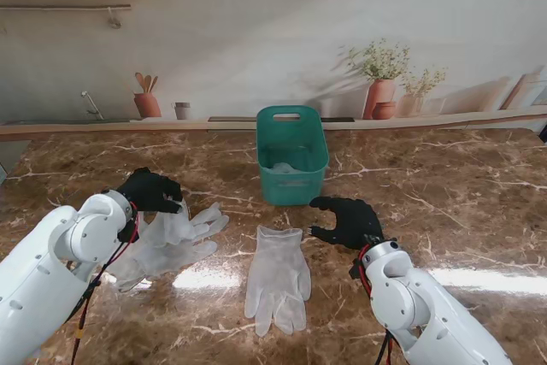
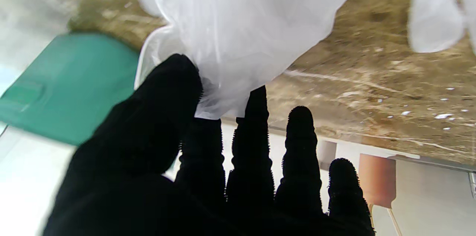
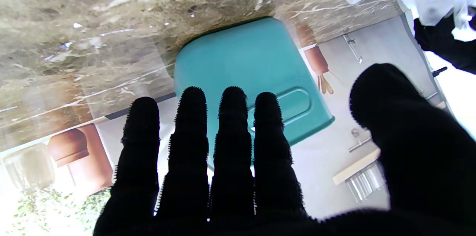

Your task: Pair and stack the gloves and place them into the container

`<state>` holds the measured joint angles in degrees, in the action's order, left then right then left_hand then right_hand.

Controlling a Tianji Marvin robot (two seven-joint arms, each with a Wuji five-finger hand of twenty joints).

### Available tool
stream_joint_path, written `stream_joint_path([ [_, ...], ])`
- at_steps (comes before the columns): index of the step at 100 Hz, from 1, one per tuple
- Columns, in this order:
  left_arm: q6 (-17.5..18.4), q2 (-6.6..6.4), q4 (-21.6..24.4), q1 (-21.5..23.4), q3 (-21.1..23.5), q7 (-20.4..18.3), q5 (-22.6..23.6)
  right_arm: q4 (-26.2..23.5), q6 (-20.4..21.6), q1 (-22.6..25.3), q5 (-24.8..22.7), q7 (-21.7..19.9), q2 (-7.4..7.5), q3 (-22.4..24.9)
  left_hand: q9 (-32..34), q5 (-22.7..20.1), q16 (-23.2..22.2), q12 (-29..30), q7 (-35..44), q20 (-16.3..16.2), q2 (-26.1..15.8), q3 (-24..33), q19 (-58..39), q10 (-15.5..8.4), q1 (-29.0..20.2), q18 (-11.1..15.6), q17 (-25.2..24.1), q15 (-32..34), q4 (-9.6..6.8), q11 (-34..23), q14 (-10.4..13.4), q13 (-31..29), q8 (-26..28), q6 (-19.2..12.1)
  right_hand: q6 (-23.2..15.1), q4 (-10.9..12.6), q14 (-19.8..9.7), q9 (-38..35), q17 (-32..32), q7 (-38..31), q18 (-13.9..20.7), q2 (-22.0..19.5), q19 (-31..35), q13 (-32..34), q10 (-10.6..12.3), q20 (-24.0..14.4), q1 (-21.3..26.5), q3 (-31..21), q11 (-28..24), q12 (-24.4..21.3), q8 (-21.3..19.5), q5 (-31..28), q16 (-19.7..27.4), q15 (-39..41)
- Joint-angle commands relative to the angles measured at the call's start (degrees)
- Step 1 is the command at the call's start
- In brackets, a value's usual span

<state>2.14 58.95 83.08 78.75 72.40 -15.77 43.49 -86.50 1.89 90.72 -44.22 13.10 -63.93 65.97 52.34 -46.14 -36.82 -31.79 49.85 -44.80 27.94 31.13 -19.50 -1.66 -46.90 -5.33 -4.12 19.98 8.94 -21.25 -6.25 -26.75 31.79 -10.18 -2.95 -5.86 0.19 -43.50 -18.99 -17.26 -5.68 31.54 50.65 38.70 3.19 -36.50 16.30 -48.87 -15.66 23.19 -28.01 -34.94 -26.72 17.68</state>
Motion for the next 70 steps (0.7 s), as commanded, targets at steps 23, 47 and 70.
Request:
stream_joint_path([
  [23,-5.08,3.0,13.94,8.89,3.31,5.51,-12.83,-7.45,0.82,4.23,-3.08,0.38,0.14,-0.67,5.39,-4.42,-5.5,-5.56,2.38,-1.5,0.89,-0.92,-6.48,1.58,-1.09,-2.9,-0.68,5.48,1.58,-2.77,-3.43,-5.38,-3.83,1.39,-0.53,0.73,0.07,-4.95,-2.63,-2.45,0.56,1.58,4.29,5.38,-0.41,-0.9,-1.99,0.31,-1.85,1.65,-0.36,-3.86,-1.38,4.51],
  [47,-7.64,4.83,21.08,13.19,2.6,10.58,-21.5,-10.9,0.24,5.84,-5.77,2.97,0.09,-4.3,5.56,-4.61,-5.64,-6.6,3.69,-0.83,1.69,-0.45,-5.54,1.65,-1.64,-3.19,-1.14,5.08,1.57,-2.79,-3.79,-4.97,-5.62,1.9,5.34,2.84,-0.33,1.64,-0.76,1.12,1.37,3.34,3.21,1.63,-1.22,-1.17,-8.73,5.43,-0.79,3.56,-1.24,3.83,-2.72,4.31],
  [70,-7.31,5.55,23.11,14.61,0.39,12.59,-25.43,-11.32,-1.67,4.68,-4.23,4.55,-0.59,-8.67,5.69,-4.51,-5.93,-7.14,4.63,-1.38,1.8,-0.1,-5.75,1.96,-1.73,-3.23,-0.93,5.27,1.79,-2.49,-4.12,-5.14,-6.89,2.33,8.25,2.1,-0.16,6.61,0.1,2.02,1.5,3.1,2.5,-0.74,-2.36,-1.79,-11.53,4.76,-2.15,4.48,-2.86,8.09,-3.41,5.18],
])
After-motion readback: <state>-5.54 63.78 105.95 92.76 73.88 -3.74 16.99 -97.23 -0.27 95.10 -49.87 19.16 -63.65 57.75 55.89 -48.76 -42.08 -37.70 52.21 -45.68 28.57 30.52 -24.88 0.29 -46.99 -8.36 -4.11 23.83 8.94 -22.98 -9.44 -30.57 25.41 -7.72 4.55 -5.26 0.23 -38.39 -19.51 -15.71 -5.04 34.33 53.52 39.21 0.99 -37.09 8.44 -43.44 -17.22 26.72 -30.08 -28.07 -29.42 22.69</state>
